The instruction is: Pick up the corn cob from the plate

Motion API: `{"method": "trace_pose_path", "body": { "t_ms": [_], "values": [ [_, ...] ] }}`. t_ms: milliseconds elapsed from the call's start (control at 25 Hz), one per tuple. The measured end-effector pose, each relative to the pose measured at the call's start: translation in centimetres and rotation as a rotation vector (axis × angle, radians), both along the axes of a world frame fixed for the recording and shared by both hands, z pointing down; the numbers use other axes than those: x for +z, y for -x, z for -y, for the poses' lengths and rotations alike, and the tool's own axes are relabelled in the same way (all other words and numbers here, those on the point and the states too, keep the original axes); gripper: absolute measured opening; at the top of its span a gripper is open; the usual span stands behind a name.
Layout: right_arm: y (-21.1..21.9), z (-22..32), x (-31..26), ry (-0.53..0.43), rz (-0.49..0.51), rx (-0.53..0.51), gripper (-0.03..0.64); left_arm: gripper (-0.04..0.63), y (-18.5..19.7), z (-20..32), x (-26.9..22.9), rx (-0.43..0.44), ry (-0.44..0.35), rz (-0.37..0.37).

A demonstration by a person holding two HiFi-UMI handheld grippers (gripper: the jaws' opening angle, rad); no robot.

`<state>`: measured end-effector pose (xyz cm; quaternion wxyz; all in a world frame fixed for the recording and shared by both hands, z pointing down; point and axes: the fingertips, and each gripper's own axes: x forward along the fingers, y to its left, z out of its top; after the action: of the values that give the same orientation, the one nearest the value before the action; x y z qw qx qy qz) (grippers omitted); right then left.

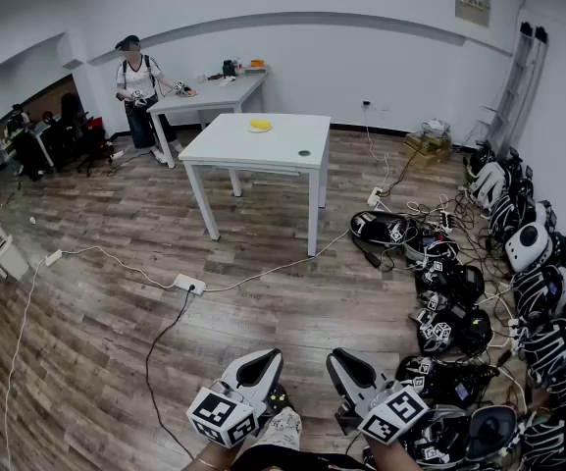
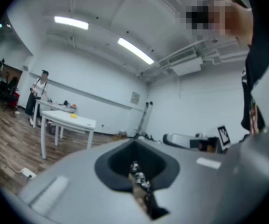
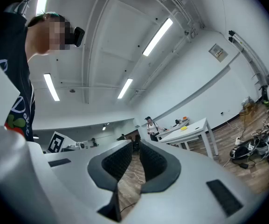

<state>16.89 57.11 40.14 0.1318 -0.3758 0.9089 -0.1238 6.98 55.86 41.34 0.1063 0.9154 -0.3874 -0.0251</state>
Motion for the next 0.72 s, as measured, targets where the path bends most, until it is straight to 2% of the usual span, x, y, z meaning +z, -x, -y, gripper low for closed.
{"method": "trace_pose_path", "body": {
  "t_ms": [120, 320, 440, 600, 720],
  "values": [
    [0.7, 4.8, 0.8, 0.039, 0.014, 0.026, 0.032, -0.011, 0.3, 5.6, -1.0, 0.031, -0.039, -0.002],
    [3.9, 13.8, -0.7, 0.032, -0.009, 0.048, 0.032, -0.011, 2.7, 14.2, -1.5, 0.065, -0.065, 0.015],
    [6.1, 19.1, -1.3, 0.016, -0.042, 0.024, 0.032, -0.011, 4.9, 19.0, -1.6, 0.034, -0.088, 0.008],
    [9.2, 23.5, -1.1, 0.008, -0.058, -0.017, 0.032, -0.011, 7.2, 24.1, -1.2, -0.013, -0.138, 0.084],
    [10.7, 25.9, 0.4, 0.056, -0.064, -0.047, 0.032, -0.011, 8.7, 26.6, -1.1, -0.056, -0.151, 0.105]
  ]
}}
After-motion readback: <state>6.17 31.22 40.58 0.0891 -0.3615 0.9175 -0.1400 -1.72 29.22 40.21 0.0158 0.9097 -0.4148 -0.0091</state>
